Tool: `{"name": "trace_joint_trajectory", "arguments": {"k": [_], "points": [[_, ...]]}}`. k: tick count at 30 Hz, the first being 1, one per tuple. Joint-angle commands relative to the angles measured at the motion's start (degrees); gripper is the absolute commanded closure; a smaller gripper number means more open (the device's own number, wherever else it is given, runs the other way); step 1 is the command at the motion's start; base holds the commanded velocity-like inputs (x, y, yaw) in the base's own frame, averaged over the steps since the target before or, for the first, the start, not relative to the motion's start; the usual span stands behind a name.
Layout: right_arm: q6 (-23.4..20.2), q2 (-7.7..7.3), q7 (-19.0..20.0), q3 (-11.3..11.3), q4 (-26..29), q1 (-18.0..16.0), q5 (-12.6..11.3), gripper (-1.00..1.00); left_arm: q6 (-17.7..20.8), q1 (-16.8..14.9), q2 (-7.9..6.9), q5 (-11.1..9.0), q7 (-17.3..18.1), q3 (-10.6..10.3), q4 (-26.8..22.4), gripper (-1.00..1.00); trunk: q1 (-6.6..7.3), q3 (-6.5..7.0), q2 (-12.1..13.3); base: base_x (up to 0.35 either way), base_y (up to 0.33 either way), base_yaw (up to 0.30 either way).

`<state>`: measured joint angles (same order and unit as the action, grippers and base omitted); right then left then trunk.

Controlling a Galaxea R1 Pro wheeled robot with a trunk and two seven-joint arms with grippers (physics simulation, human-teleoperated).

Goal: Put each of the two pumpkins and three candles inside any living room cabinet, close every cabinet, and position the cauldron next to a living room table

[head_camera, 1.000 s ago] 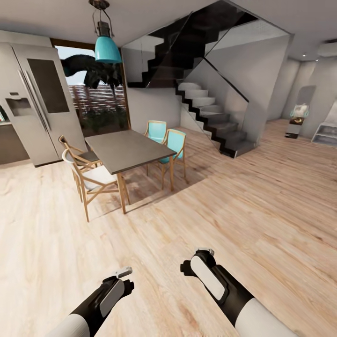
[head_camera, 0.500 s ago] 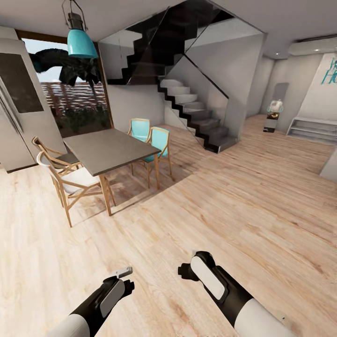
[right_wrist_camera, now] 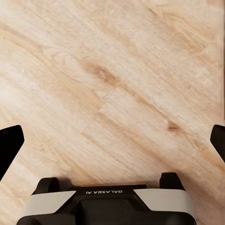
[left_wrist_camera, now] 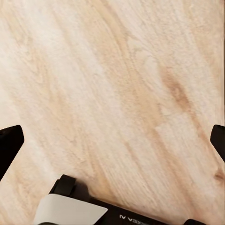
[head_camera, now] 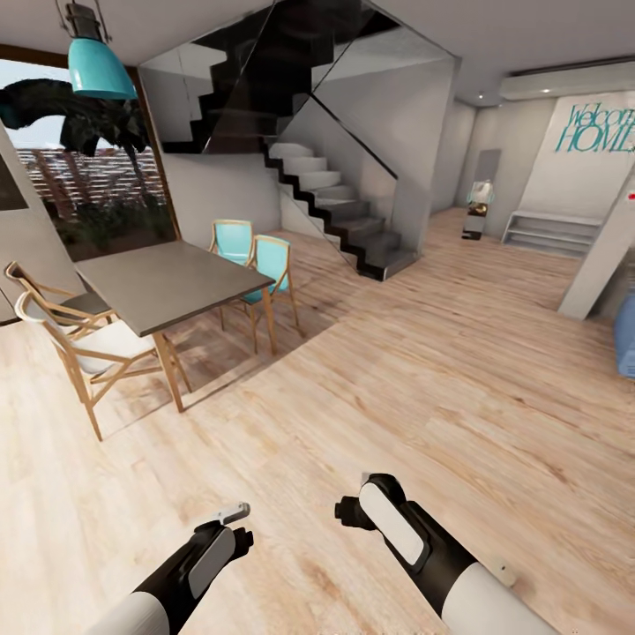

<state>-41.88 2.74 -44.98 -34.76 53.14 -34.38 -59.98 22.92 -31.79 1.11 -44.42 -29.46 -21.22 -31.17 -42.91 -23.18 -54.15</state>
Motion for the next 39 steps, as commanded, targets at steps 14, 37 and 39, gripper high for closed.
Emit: {"name": "trace_joint_trajectory", "arguments": {"k": [14, 37, 39], "points": [[-0.05, 0.01, -0.63, -0.14, 0.04, -0.07, -0.47, -1.0, -0.3, -0.03, 0.57, -0.28, -0.51, -0.49, 0.99, -1.0, -0.01, -0.96, -0.05, 0.0, 0.0, -0.221], [0.01, -0.02, -0.55, -0.14, 0.04, -0.07, -0.47, -1.0, -1.66, -0.03, 0.74, -0.32, -0.51, -1.19, 1.2, -1.0, -0.01, -2.46, -0.05, 0.04, -0.108, -0.217], [0.06, -0.11, -0.55, -0.14, 0.06, -0.07, -0.44, -1.0, -1.77, -0.04, 0.73, -0.32, -0.51, -1.19, 1.2, -1.0, -0.01, -2.54, -0.05, 0.225, -0.226, -0.1]]}}
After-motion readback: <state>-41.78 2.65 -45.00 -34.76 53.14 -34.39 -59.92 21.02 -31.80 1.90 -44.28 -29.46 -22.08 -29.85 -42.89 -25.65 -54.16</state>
